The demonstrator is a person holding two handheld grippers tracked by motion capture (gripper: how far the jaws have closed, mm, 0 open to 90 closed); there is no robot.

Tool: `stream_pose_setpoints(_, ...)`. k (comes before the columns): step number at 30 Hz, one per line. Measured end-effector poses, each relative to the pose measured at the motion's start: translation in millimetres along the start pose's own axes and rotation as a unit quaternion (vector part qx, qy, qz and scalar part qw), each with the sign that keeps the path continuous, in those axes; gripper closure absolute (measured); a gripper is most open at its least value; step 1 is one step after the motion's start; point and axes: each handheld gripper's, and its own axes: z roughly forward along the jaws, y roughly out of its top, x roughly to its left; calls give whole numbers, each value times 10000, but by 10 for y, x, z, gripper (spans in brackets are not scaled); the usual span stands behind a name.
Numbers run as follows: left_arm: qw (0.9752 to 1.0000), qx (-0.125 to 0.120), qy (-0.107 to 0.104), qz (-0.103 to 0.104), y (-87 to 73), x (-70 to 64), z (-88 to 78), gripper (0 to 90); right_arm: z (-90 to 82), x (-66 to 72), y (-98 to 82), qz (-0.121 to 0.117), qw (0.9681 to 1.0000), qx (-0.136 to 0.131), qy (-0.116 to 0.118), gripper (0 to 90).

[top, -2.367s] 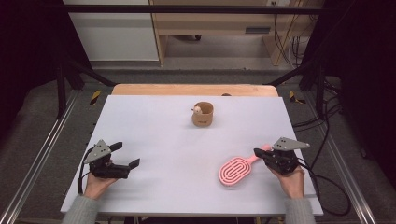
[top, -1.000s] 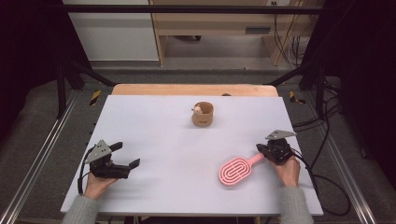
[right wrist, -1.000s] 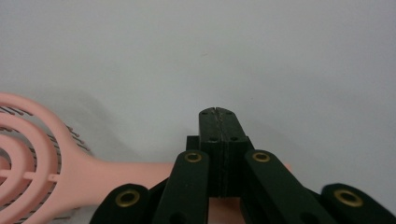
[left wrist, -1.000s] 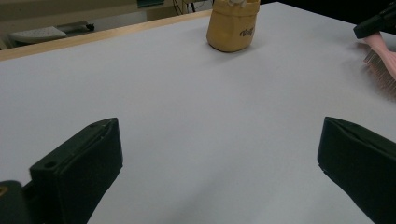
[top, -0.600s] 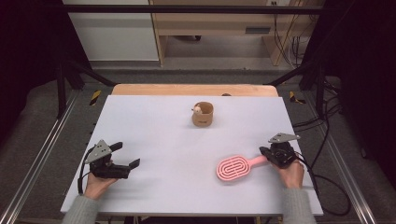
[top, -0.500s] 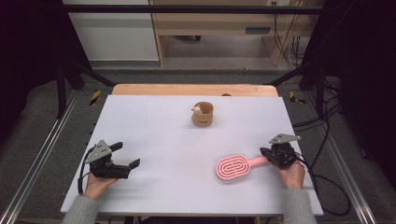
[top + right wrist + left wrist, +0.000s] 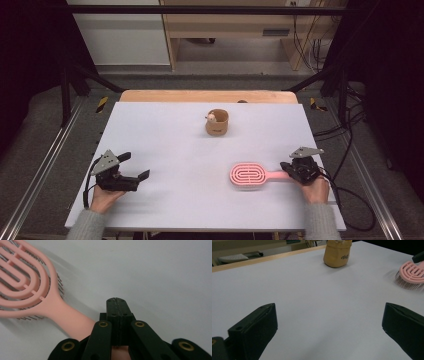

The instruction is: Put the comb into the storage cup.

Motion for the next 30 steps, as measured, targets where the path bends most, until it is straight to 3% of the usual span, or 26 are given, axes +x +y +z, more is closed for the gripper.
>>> stream_pose_setpoints(30,10000,-21,43,-15,0,5,-14,0,-142,129,-141,-169,9996,138,167,900)
